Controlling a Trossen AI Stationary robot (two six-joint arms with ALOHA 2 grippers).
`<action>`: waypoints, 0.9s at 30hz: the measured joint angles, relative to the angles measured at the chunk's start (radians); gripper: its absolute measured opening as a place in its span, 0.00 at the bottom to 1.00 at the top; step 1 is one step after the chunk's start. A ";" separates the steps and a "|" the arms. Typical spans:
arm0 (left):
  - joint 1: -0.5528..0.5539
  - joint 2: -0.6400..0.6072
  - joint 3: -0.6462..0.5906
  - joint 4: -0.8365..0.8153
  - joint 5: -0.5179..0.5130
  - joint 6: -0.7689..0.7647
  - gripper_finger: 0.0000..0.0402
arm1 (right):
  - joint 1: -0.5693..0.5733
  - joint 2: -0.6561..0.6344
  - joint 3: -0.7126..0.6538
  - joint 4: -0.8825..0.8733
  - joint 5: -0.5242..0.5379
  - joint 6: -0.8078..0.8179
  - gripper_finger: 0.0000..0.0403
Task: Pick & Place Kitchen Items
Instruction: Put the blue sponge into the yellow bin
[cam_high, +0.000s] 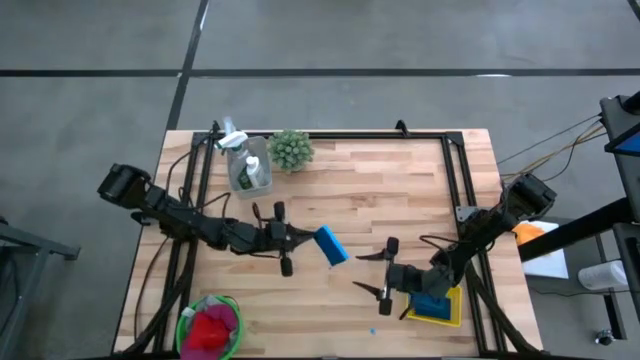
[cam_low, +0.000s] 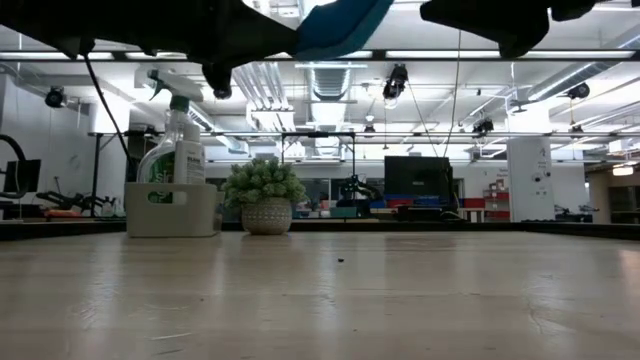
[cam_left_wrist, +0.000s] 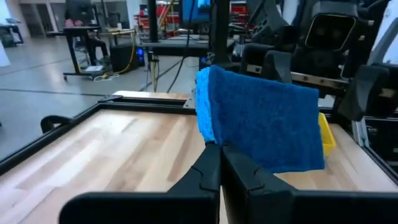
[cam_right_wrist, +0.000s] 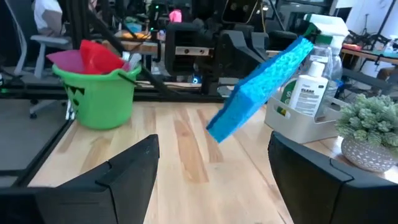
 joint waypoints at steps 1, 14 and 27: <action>0.001 0.000 -0.001 0.002 -0.001 0.000 0.00 | -0.003 0.000 0.003 0.000 0.001 0.000 0.73; 0.004 0.000 0.003 0.025 -0.067 -0.019 0.00 | -0.085 0.000 0.015 0.010 0.092 0.149 0.73; 0.004 0.000 0.005 0.024 -0.068 -0.019 0.00 | -0.157 -0.001 0.015 0.103 -0.020 0.158 0.73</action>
